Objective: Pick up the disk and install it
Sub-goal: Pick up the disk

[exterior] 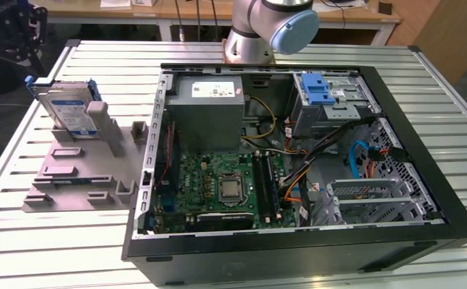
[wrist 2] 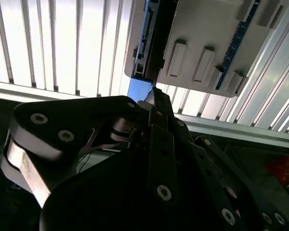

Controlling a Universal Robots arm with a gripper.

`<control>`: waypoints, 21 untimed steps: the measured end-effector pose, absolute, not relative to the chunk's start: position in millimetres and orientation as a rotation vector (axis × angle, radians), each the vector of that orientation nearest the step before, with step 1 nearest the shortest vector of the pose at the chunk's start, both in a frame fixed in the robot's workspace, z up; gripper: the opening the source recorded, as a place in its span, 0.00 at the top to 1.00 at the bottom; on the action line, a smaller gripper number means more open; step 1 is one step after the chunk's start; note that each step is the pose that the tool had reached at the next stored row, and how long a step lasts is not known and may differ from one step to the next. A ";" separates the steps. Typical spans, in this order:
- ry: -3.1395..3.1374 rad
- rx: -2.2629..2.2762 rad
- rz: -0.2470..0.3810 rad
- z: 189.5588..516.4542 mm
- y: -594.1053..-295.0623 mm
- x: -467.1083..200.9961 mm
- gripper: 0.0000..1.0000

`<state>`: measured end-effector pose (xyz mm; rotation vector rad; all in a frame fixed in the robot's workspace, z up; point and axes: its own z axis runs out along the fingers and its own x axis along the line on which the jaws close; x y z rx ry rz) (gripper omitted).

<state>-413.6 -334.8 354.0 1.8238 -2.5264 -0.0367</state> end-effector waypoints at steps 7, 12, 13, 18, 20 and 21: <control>-2.502 1.858 -0.035 351.9 -331.8 -420.3 0.89; -2.446 1.931 -0.034 350.2 -329.3 -420.6 0.71; -2.429 1.953 -0.034 349.8 -329.3 -420.6 0.65; -2.337 2.060 -0.032 346.6 -329.2 -420.7 0.47; -2.308 2.091 -0.031 343.9 -329.2 -420.8 0.41; -2.297 2.104 -0.031 342.1 -329.2 -420.8 0.41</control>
